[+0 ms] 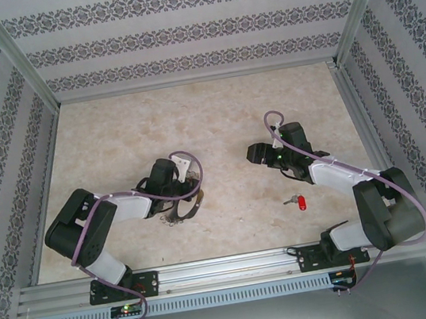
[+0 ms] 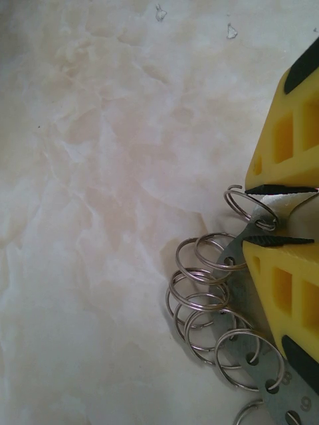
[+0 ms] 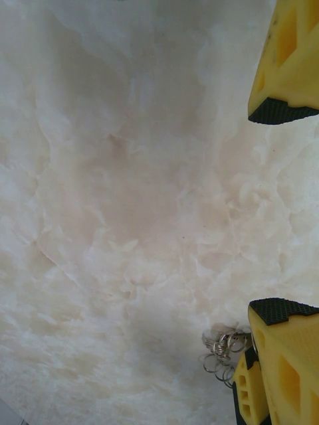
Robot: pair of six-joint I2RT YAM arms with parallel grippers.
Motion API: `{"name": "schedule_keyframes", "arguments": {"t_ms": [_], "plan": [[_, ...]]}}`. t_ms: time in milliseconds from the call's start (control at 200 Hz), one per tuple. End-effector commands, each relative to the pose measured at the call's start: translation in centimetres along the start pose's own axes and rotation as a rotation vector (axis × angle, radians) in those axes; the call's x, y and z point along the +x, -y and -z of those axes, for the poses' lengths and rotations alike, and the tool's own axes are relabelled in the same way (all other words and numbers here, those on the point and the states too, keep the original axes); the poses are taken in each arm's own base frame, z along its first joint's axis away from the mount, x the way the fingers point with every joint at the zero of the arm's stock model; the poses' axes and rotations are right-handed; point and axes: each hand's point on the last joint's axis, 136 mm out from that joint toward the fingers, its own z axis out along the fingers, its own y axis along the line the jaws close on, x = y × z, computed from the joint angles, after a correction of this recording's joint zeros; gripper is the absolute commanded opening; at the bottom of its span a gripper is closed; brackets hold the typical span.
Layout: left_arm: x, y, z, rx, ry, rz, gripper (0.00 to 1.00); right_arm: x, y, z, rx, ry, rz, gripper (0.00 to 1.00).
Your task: Put the keys on the keyring
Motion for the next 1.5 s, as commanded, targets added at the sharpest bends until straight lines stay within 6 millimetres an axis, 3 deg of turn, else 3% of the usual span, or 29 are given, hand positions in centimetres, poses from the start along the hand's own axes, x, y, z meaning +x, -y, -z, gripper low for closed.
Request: {"name": "schedule_keyframes", "arguments": {"t_ms": [0, 580, 714, 854, 934, 1184, 1394, 1494], "plan": [[1.2, 0.0, -0.1, -0.034, -0.039, -0.052, 0.25, -0.5, -0.3, -0.1, -0.017, 0.005, 0.007, 0.72], [1.3, -0.4, -0.9, -0.082, -0.048, -0.077, 0.23, -0.5, -0.4, 0.0, -0.019, 0.002, 0.021, 0.75], [0.9, -0.5, -1.0, -0.089, -0.039, -0.078, 0.16, -0.4, -0.4, 0.0, -0.02, -0.001, 0.022, 0.77], [0.5, -0.5, -1.1, -0.09, -0.029, -0.077, 0.08, -0.4, -0.3, 0.1, -0.015, -0.001, 0.024, 0.84], [0.4, -0.4, -1.1, -0.088, -0.025, -0.079, 0.02, -0.5, -0.2, 0.2, -0.004, 0.008, 0.032, 0.98], [-0.4, 0.7, -0.7, -0.043, -0.034, -0.101, 0.0, -1.4, 1.2, 1.1, 0.145, 0.065, 0.061, 0.98], [-1.1, 1.9, 0.7, -0.002, 0.017, -0.191, 0.0, -1.0, -0.5, 1.2, 0.069, 0.024, 0.099, 0.98], [-0.7, 3.3, 0.9, 0.073, -0.027, -0.237, 0.0, -0.6, -1.1, 1.0, 0.032, -0.008, 0.105, 0.92]]}}
